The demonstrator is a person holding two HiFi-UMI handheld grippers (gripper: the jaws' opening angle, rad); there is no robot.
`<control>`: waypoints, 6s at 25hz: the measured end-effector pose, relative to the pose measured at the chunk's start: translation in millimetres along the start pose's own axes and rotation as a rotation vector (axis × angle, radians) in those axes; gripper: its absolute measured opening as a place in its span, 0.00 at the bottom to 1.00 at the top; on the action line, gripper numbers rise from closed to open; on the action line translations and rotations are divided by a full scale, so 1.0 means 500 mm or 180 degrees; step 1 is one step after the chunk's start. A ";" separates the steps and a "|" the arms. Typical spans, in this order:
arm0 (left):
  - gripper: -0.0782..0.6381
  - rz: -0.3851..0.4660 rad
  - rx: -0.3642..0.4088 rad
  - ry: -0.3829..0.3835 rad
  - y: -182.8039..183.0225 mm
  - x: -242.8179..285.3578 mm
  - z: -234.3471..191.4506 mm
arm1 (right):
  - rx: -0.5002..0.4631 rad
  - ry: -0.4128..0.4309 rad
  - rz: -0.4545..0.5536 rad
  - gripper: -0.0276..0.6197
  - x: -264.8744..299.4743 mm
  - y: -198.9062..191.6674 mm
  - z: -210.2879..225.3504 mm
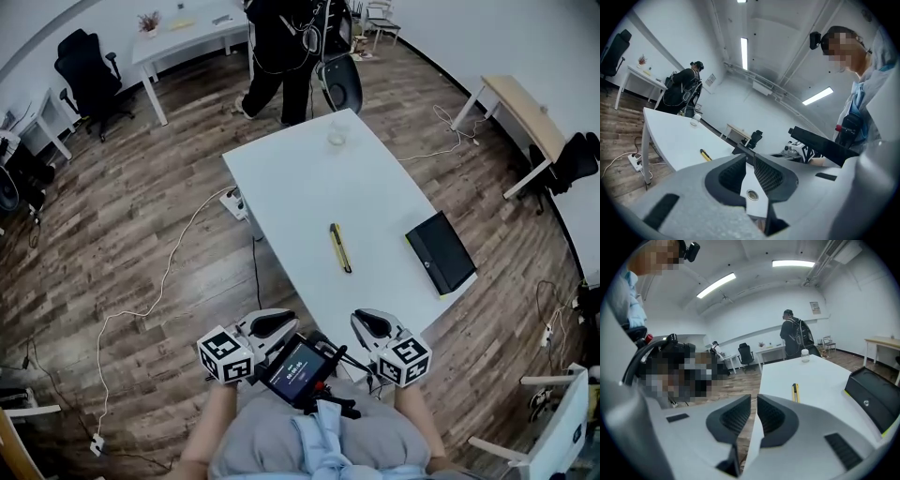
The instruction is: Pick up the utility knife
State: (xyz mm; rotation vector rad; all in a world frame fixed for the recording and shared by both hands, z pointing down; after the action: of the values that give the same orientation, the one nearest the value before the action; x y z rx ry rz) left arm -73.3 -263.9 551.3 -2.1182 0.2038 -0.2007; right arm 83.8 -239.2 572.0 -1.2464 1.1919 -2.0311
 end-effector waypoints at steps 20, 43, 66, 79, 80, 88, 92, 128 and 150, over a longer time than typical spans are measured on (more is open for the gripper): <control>0.18 -0.0107 0.0002 -0.0381 0.003 -0.048 -0.043 | -0.0215 -0.0485 -0.0422 0.22 0.075 0.024 0.037; 0.18 0.0052 -0.0186 -0.0091 -0.011 -0.104 -0.078 | -0.0360 -0.0710 -0.1263 0.26 0.234 0.014 0.181; 0.18 -0.0075 -0.0454 0.0214 -0.039 -0.114 -0.117 | -0.0237 -0.0978 -0.1603 0.26 0.355 -0.070 0.304; 0.18 -0.0089 -0.0533 0.0311 -0.058 -0.125 -0.125 | -0.0315 -0.1082 -0.1741 0.26 0.388 -0.095 0.328; 0.18 -0.0090 -0.0537 0.0313 -0.059 -0.125 -0.126 | -0.0318 -0.1077 -0.1750 0.26 0.392 -0.096 0.328; 0.18 -0.0127 -0.0562 0.0318 -0.063 -0.125 -0.132 | -0.0228 -0.0880 -0.1812 0.26 0.404 -0.099 0.328; 0.18 -0.0142 -0.0560 0.0305 -0.065 -0.122 -0.131 | -0.0226 -0.0815 -0.1793 0.26 0.405 -0.100 0.329; 0.18 -0.0137 -0.0354 0.0047 -0.042 -0.074 -0.095 | -0.1031 -0.0544 -0.1367 0.23 0.301 -0.072 0.142; 0.18 -0.0179 -0.0142 -0.0129 -0.020 -0.054 -0.073 | -0.0689 -0.0160 -0.0545 0.23 0.124 0.065 -0.028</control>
State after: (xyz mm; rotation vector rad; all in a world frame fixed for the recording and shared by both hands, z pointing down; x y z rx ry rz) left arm -107.0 -282.5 577.0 -2.1718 0.1258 -0.1878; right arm 40.5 -296.1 570.2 -1.5411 1.3507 -2.0171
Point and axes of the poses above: the fingertips, and each gripper's own axes: x forward along the fingers, z to its right, y out of its top, the point moved 2 cm from there along -x, backward along the fingers, and after that the axes turned 5 degrees about -y, right-handed, at the moved point
